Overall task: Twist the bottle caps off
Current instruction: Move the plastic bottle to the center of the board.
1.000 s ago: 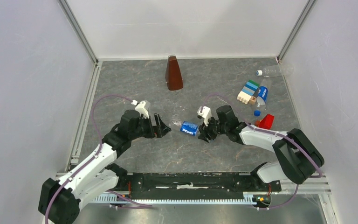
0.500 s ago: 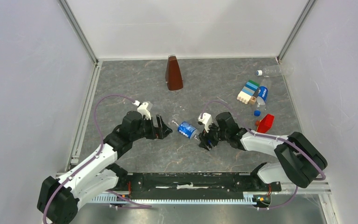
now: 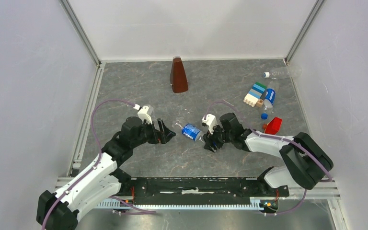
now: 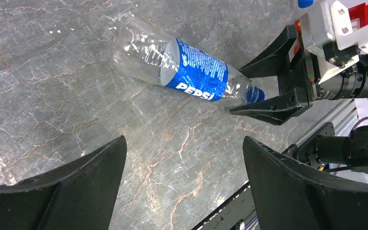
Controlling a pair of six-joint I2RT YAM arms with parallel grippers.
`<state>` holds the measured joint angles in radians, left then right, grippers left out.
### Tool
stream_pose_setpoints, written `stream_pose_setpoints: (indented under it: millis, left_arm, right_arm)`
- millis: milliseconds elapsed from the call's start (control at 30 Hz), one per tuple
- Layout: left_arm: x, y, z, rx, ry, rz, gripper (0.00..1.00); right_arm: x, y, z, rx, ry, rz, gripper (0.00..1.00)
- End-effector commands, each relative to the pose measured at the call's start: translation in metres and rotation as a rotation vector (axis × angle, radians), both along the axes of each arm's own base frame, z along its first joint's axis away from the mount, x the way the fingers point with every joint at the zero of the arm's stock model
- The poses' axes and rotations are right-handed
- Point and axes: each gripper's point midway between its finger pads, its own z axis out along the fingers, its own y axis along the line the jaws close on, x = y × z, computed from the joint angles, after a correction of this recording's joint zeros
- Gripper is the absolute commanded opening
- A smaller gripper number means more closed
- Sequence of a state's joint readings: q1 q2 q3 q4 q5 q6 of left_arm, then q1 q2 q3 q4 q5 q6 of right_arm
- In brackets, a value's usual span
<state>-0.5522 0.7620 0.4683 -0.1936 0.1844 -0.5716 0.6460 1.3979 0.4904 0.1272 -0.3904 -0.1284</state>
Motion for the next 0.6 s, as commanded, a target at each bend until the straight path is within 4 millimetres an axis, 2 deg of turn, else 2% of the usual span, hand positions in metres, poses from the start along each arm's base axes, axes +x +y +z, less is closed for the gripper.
stream_pose_setpoints:
  millis: [0,100,267,433,567]
  left_arm:
    - [0.003,0.000,0.014,-0.025,0.017,0.041,0.95]
    - [-0.006,-0.001,0.015,-0.036,0.047,0.026,0.95]
    - [-0.010,0.009,0.013,-0.023,0.027,0.051,0.95]
    - [-0.010,0.008,0.008,-0.021,0.041,0.051,0.95]
    - [-0.005,0.007,0.004,0.001,0.041,0.051,0.95]
  right_arm:
    - [0.003,-0.011,-0.010,-0.101,0.051,-0.035,0.66]
    - [-0.004,-0.006,-0.014,-0.056,0.107,-0.057,0.66]
    - [-0.020,-0.016,-0.018,0.014,0.115,-0.139,0.61]
    - [-0.041,-0.028,-0.017,0.077,0.097,-0.164,0.58]
    - [-0.045,-0.025,-0.011,0.127,0.088,-0.155,0.58]
